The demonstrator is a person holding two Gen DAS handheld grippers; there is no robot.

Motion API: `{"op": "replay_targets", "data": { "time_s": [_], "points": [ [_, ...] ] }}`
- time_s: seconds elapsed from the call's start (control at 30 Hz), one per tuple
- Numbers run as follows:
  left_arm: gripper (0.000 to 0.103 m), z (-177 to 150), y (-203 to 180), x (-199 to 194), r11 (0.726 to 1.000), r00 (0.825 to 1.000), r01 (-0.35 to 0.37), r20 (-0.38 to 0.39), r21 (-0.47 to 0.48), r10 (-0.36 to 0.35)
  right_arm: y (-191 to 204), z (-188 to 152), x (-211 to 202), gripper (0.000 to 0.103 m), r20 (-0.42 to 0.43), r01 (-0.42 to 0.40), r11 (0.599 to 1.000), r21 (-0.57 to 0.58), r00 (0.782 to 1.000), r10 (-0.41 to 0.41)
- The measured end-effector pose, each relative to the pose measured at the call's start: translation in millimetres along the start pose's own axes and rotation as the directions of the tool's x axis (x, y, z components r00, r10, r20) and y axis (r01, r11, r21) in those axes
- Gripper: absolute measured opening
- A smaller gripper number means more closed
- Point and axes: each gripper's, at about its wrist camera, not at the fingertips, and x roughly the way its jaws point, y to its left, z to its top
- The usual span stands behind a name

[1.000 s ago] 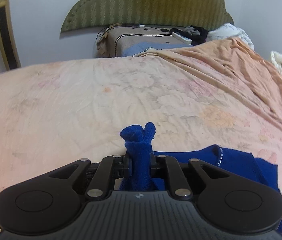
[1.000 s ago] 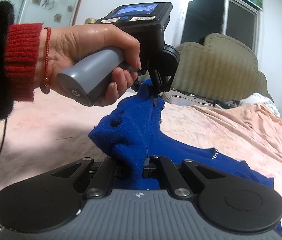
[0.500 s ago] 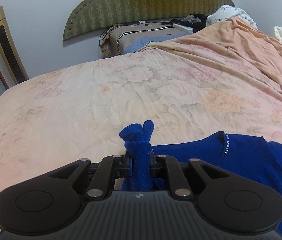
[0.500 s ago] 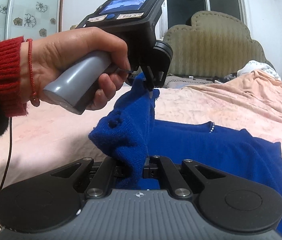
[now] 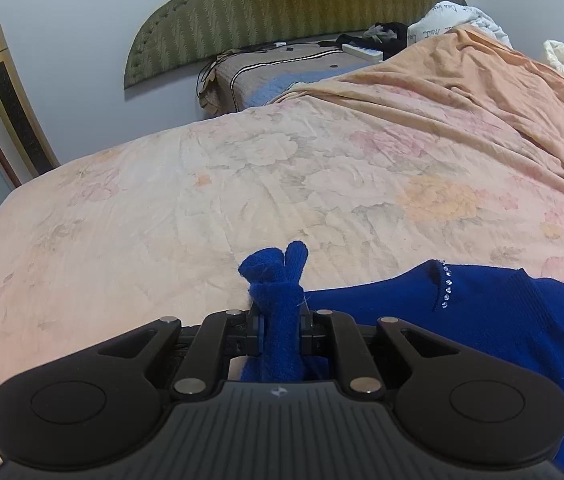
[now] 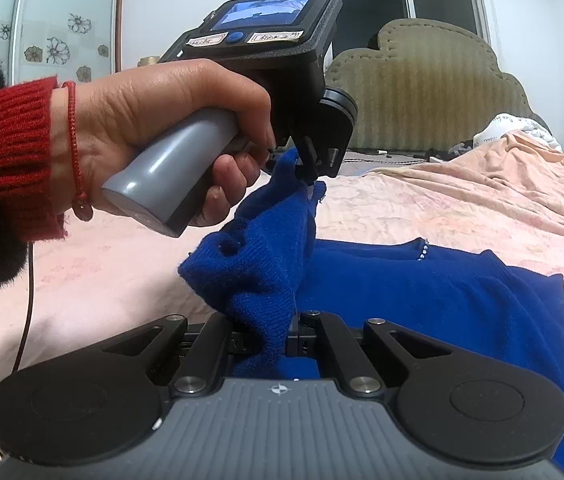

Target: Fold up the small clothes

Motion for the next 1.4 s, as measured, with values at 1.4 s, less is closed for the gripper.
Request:
{"op": "replay_targets", "data": {
  "time_s": [1.4],
  "points": [
    [0.012, 5, -182, 10, 0.977, 0.991, 0.135, -0.001, 0.168, -0.137, -125, -35, -43, 0.005, 0.006, 0.149, 0.926, 0.348, 0.987, -0.16]
  ]
}}
